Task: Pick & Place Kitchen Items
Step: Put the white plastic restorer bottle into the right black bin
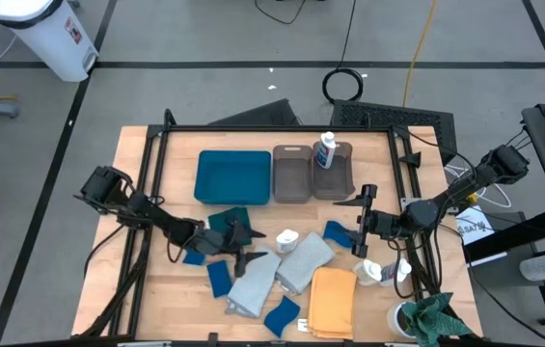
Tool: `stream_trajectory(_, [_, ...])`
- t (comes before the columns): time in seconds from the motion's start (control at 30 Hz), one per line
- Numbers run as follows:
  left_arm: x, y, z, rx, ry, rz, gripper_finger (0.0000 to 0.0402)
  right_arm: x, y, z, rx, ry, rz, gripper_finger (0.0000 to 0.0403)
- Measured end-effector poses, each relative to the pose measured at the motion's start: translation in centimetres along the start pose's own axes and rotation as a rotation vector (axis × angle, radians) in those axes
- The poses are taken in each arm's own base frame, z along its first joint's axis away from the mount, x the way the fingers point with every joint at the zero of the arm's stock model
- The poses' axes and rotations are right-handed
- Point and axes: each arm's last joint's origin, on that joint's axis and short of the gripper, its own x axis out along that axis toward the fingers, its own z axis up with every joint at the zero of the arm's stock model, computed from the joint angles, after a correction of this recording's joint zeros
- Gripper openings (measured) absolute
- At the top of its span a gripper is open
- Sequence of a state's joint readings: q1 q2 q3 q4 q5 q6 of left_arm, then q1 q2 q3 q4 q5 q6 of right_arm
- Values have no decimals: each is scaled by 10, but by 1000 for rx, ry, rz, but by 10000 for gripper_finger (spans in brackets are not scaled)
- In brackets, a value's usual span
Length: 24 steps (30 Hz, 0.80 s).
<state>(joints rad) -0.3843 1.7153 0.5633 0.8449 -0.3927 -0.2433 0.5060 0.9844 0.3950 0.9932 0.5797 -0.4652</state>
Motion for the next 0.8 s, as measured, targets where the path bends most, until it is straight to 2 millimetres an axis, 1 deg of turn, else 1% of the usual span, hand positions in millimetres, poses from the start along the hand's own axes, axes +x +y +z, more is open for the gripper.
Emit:
stream_trajectory(0.13, [3, -1, 2, 37, 20, 7, 253, 0, 0, 0, 0, 0, 0, 247])
stream_trajectory(0.33, [6, 2, 2, 19, -1, 24, 253, 0, 0, 0, 0, 0, 1, 247])
stream_trajectory(0.4, [10, 3, -3, 17, -6, 27, 253, 0, 0, 0, 0, 1, 1, 247])
stream_trajectory(0.6, [26, 5, -27, 36, -42, 29, 253, 0, 0, 0, 1, -2, 4, 247])
stream_trajectory(0.8, [45, 4, -29, 53, -70, 28, 253, 0, 0, 0, 0, -2, 4, 247])
